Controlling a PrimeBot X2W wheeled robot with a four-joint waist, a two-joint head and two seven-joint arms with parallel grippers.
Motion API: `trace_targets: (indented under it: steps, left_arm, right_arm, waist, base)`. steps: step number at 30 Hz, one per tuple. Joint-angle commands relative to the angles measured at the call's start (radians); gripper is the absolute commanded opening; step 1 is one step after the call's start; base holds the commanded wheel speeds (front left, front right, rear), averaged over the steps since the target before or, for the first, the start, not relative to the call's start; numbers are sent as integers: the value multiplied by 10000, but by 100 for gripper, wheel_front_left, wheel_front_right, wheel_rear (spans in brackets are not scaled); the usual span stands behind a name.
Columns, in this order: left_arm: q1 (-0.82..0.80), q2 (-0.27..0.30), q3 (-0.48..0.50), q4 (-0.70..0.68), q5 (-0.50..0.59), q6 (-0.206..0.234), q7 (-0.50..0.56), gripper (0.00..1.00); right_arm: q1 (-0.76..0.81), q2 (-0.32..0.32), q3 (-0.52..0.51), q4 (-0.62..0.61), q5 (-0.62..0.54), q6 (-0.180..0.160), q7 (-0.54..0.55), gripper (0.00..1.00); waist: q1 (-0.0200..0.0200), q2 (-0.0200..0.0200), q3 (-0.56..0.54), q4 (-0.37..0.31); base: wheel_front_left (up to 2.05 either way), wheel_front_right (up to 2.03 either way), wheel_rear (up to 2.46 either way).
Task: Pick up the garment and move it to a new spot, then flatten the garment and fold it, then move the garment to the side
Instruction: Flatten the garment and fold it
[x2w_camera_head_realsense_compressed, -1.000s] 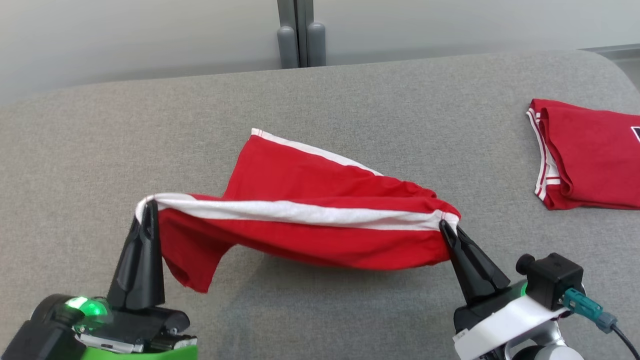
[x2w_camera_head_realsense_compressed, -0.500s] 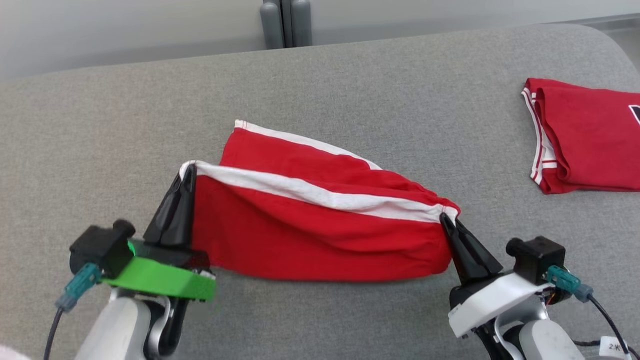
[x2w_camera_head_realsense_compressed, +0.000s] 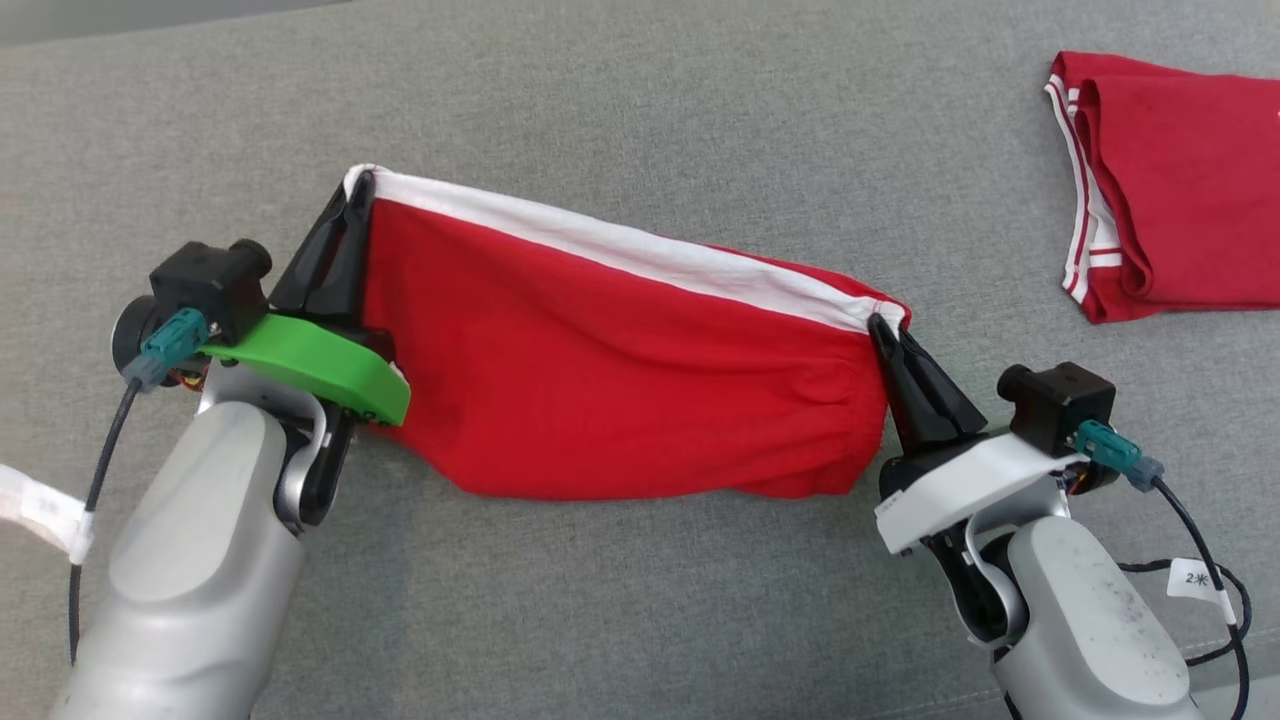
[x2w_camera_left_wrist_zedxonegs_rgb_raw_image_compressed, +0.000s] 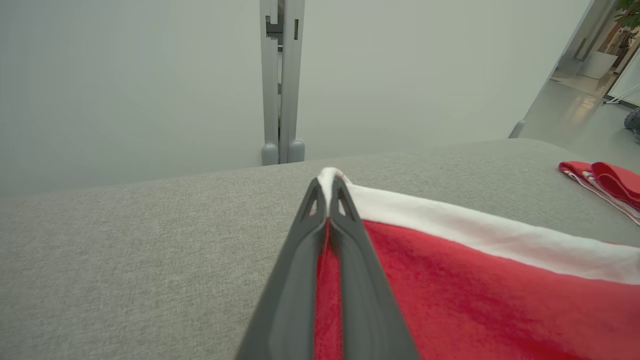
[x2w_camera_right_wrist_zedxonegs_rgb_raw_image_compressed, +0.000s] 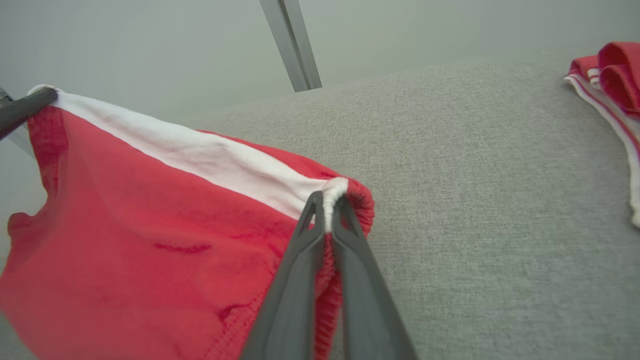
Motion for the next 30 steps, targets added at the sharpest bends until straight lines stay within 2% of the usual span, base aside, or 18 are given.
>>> trace_targets:
  steps: [1, 6, 8, 9, 10, 11, 12, 13, 22, 30]
  left_arm:
    - [-373, 53, 20, 362, 33, -33, 0, 0]
    - [-980, -99, 21, 1314, 54, -31, 0, 0]
    - [-1150, -155, 8, 1616, 74, -31, 0, 0]
    - [-1237, -193, -6, 1756, 85, -31, 0, 6]
    - [-1278, -215, 2, 1858, 95, -31, 0, 25]
    - [-1315, -247, -20, 1963, 124, -31, 0, 59]
    - [-1337, -271, -42, 2040, 152, -31, 1, 89]
    - [-1349, -299, -62, 2102, 195, -31, 1, 100]
    - [-533, -438, -142, 2375, 135, -32, 1, 100]
    - [652, -281, -475, 3028, -722, -32, 636, 100]
  right_arm:
    - [-256, -31, 37, 182, 85, -14, -120, 0]
    - [-672, -33, 138, 691, 75, -14, -311, 0]
    - [-786, -32, 172, 849, 90, -14, -370, 16]
    - [-833, -34, 194, 946, 110, -14, -395, 33]
    - [-866, -34, 209, 1000, 81, -14, -423, 49]
    - [-909, -32, 206, 1061, 23, -14, -458, 100]
    - [-922, -32, 195, 1102, 5, -14, -481, 100]
    - [-920, -32, 169, 1151, -42, -14, -509, 100]
    - [-320, -34, -47, 1017, -508, -14, -600, 100]
    - [947, -30, -601, 100, -987, -14, -135, 100]
  waist:
    - [1, 0, 523, -264]
    - [1, 0, 694, -296]
    - [1, 0, 692, -293]
    - [1, 0, 671, -291]
    - [1, 0, 648, -289]
    - [1, 0, 605, -285]
    - [1, 0, 565, -279]
    - [1, 0, 500, -268]
    - [1, 0, -333, -142]
    - [1, 0, -1403, -25]
  base:
    - [0, 0, 0]
    - [0, 0, 0]
    - [0, 0, 0]
    - [0, 0, 0]
    - [0, 0, 0]
    - [0, 0, 0]
    - [0, 0, 0]
    - [0, 0, 0]
    - [0, 0, 0]
    - [0, 0, 0]
